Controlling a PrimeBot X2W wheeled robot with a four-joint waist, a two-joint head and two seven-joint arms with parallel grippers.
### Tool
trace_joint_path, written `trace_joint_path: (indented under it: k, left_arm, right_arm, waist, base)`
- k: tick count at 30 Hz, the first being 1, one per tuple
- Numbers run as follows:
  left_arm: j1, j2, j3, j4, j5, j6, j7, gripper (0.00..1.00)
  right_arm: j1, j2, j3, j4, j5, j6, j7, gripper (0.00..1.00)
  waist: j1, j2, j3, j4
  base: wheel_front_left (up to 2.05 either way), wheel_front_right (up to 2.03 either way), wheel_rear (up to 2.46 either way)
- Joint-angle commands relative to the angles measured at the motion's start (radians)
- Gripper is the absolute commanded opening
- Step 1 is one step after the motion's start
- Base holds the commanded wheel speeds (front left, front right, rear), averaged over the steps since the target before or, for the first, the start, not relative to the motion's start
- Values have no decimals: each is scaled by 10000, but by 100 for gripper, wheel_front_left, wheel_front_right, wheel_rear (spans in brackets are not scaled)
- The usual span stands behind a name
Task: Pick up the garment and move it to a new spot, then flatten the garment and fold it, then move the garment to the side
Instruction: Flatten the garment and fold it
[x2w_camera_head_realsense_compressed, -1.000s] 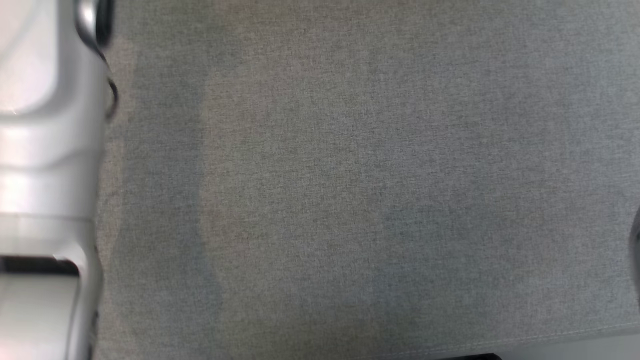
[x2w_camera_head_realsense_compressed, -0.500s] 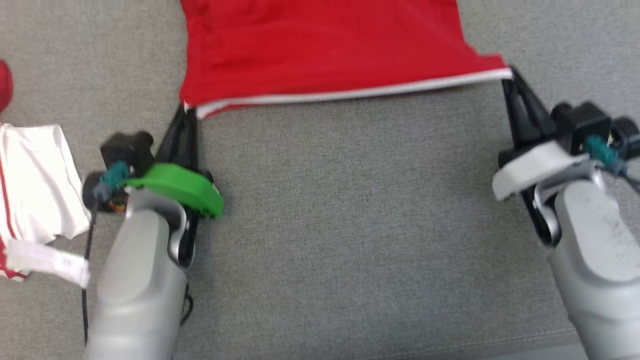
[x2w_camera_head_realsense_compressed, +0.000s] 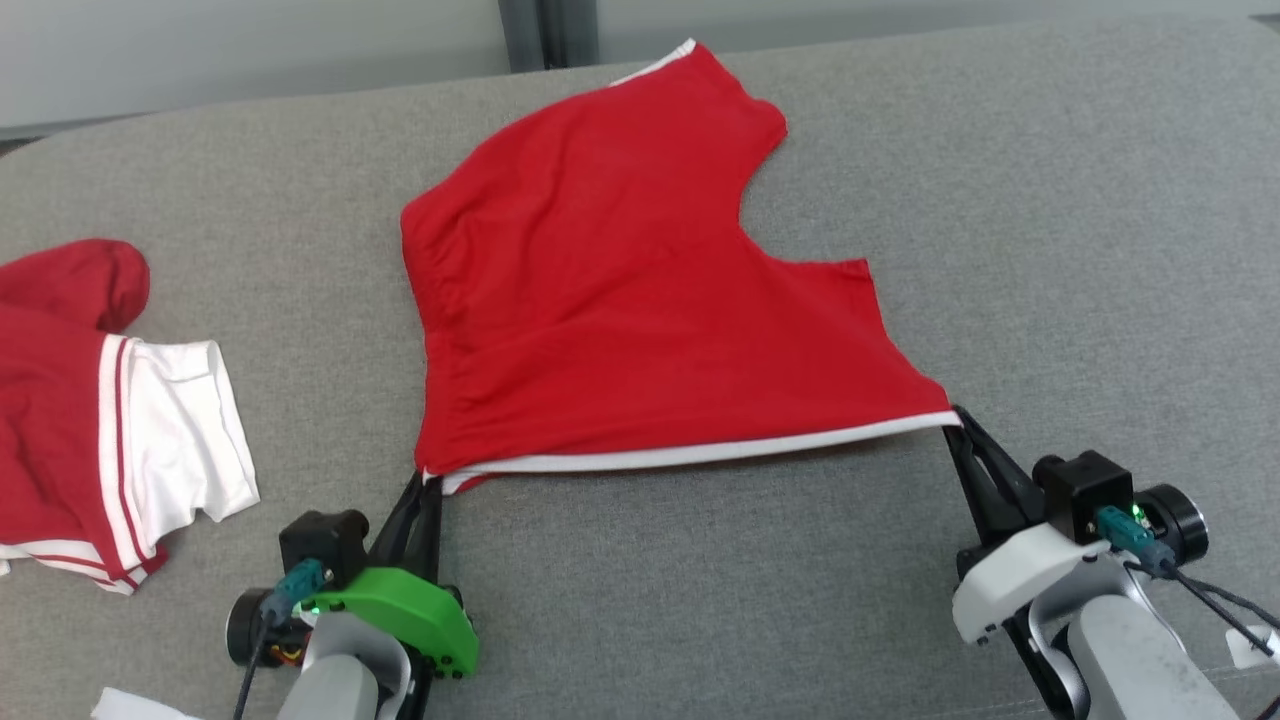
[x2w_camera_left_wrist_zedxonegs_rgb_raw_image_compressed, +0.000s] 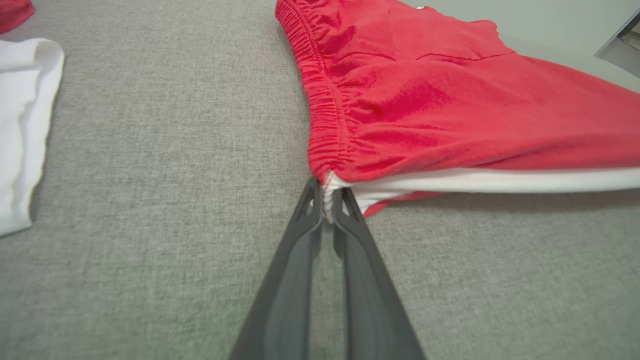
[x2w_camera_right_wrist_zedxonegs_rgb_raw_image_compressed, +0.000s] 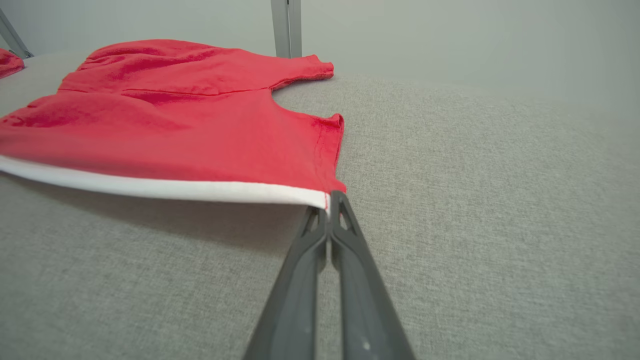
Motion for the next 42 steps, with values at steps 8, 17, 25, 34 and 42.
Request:
trace_joint_path:
  k: [8, 17, 25, 34, 42]
  left_arm:
    - [1638, 97, -28, -580, -120, -3, 5, 0]
    - [2595, 95, -383, -1345, -597, 11, 5, 0]
    - [1504, 91, -725, -1662, -784, 114, 4, 0]
    - [-794, 82, -1208, -1812, -1363, 445, 4, 0]
    - [-2712, 78, -1818, -1714, -1961, 990, 4, 0]
  right_arm:
    - [1626, -1, 187, 72, 367, -40, -4, 0]
    - [2242, 137, 48, -210, 477, -34, -4, 0]
    - [493, 178, -374, -221, 51, -34, -4, 0]
    - [-3271, -153, -33, 1263, -629, -31, -4, 0]
    - [-6225, -406, 449, 3123, -1087, -31, -4, 0]
  waist:
    - [1, -1, -1938, 65]
    - [1, -1, -2008, 171]
    - [1, -1, -891, 537]
    - [1, -1, 1019, 1346]
    - [1, -1, 2275, 2072]
  base:
    - [0, 0, 0]
    - [0, 0, 0]
    - [0, 0, 0]
    - [0, 0, 0]
    - [0, 0, 0]
